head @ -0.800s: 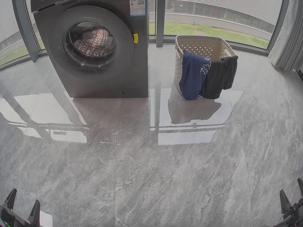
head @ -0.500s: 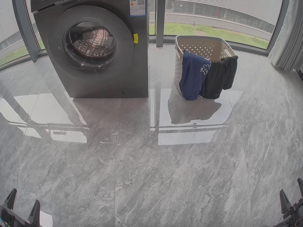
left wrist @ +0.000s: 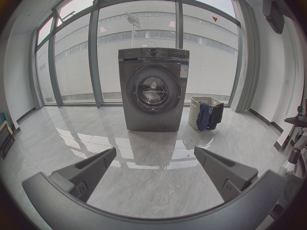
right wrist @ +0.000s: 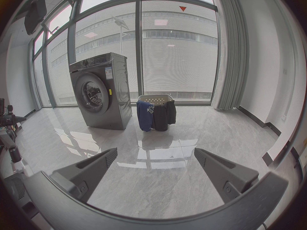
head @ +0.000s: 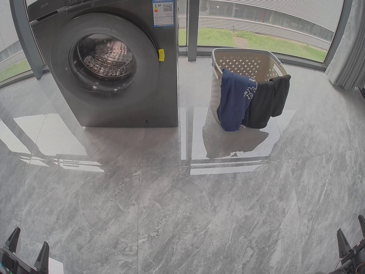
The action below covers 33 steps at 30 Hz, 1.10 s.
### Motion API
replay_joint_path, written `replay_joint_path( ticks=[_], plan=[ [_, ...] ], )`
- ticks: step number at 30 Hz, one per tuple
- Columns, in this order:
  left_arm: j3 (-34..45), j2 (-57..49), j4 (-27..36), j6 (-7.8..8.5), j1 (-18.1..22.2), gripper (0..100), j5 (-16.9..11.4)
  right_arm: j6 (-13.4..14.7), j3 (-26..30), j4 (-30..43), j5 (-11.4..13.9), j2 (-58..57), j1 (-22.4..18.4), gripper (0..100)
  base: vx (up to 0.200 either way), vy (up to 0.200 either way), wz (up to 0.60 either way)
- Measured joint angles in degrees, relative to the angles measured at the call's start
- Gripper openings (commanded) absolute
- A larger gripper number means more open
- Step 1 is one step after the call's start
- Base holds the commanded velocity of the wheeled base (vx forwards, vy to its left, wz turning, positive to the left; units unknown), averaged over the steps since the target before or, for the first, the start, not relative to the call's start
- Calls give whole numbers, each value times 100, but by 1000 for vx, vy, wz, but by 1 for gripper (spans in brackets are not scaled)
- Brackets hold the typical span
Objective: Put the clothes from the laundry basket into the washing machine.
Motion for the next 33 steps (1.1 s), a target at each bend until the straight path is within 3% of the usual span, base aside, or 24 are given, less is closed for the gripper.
replay_joint_path(
  ticks=[7,25,33],
  plan=[
    [0,0,0,-99,-2,100,43,0,0,-9,6,0,7,100,0,0,-257],
    [0,0,5,-110,-5,100,57,16,0,-11,-7,0,5,100,200,0,0],
    [0,0,2,-112,2,100,62,0,0,-11,2,0,7,100,0,0,-225]
  ],
)
